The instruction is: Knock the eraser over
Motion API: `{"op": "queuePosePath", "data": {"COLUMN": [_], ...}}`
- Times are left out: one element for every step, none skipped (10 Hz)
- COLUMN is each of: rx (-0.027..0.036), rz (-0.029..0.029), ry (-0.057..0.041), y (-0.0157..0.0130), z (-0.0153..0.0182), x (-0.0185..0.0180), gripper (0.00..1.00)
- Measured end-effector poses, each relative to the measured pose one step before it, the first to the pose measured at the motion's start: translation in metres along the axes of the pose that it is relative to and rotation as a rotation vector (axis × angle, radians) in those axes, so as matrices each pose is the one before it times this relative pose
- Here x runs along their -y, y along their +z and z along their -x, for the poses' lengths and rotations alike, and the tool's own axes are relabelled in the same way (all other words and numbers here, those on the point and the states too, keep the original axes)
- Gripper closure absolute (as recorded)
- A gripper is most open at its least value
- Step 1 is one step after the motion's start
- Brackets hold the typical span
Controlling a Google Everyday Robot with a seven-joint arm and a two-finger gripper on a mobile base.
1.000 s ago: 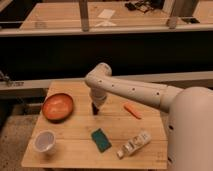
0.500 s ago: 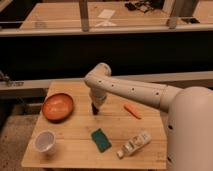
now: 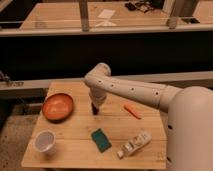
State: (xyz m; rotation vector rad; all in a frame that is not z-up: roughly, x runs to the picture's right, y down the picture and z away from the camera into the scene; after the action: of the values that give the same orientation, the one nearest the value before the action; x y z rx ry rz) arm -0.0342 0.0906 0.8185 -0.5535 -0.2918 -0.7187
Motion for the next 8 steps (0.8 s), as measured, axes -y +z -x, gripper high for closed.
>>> {"op": "queuePosePath", "data": {"rx": [-0.00027, -0.00015, -0.00018, 0.00109, -0.00136, -0.00005, -0.00043, 0.00008], "rz": [0.00049, 0.00029, -0.00002, 0.00076, 0.00184, 0.00072, -0.00071, -0.00124], "ry": [-0.00245, -0.00395, -0.00387, -0.00341, -0.00347, -0.00306, -0.00429, -0.00438], "y": [-0.00008, -0.00002, -0.00004, 0.00098, -0.00014, 0.00016, -0.00017, -0.00018], "z": [0.00009, 0.00031, 0.00016, 0.00016, -0.00043, 0.00020, -0.00012, 0.00024], "x": [0.00013, 0.00035, 0.00033, -0.00010, -0.00031, 0.00008, 0.00051, 0.00083], "gripper": [0.95, 0.95, 0.95, 0.95, 0.95, 0.95, 0.95, 0.95]}}
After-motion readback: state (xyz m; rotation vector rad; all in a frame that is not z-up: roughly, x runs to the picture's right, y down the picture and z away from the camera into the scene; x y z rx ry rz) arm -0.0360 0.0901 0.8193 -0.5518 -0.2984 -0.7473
